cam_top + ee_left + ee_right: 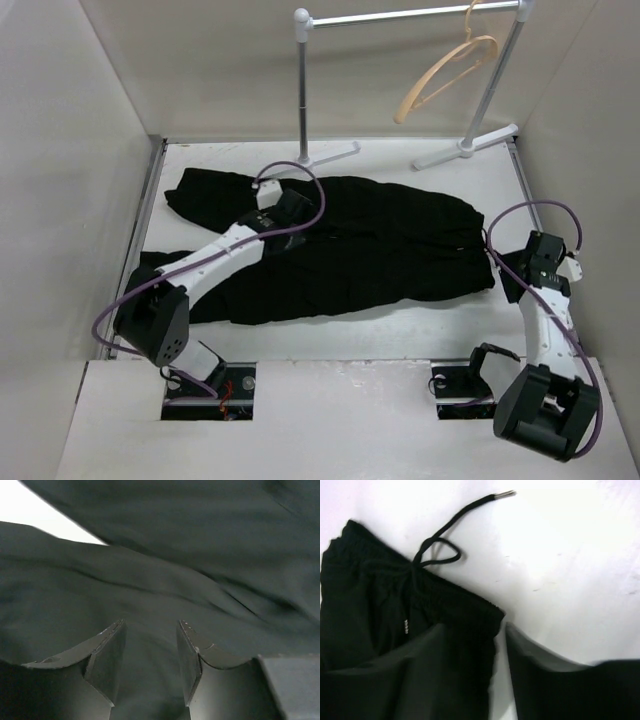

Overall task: Place the trousers on the hanger
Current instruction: Flatten out the trousers at the center of the board.

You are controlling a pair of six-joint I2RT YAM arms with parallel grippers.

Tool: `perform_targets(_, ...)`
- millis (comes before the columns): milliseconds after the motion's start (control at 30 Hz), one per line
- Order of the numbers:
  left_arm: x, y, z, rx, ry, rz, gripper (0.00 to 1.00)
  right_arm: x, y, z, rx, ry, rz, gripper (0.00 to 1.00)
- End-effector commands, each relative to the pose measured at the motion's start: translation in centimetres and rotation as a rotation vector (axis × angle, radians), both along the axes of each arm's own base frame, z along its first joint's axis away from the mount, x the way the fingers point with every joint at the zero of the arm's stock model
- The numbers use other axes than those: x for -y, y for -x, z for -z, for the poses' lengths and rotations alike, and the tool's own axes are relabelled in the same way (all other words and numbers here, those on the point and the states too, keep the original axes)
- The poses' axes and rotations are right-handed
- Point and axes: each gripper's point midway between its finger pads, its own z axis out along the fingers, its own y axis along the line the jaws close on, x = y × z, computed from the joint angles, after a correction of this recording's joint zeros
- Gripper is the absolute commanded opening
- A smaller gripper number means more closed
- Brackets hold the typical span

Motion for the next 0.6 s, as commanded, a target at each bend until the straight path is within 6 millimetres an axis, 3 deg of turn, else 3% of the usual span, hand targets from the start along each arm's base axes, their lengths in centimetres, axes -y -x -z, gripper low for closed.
perform_targets(0,5.8,0.0,-1.7,0.047,0.130,0.123,0.42,1.0,0.7,-2.6,0.011,0.115,-0.024,0.69)
perform_targets(133,10.1,2.7,1.5,-0.009,0.152,0.259,0.42,-2.2,-0.3,-6.5,0.072,0.208,-0.202,0.73)
perform_targets(233,10.8,5.0,4.8,-0.088,0.134,0.313,0.42,-7.6,-1.3,-6.6,0.065,0.179,-0.430,0.52)
perform_targets(267,10.1,6.9,7.8,-0.166,0.128,0.331,0.41,-13.1,-1.5,-4.0,0.023,0.068,-0.564,0.33)
perform_targets(300,10.0,7.1,8.1,-0.176,0.127,0.332,0.41,-13.6,-1.6,-3.7,0.019,0.058,-0.575,0.31)
perform_targets(433,7.9,9.8,10.9,-0.271,0.115,0.332,0.40,-18.5,-1.2,0.9,-0.067,-0.073,-0.632,0.21)
perform_targets(567,6.1,12.7,12.1,-0.322,0.089,0.344,0.40,-19.5,0.5,3.4,-0.121,-0.182,-0.556,0.17)
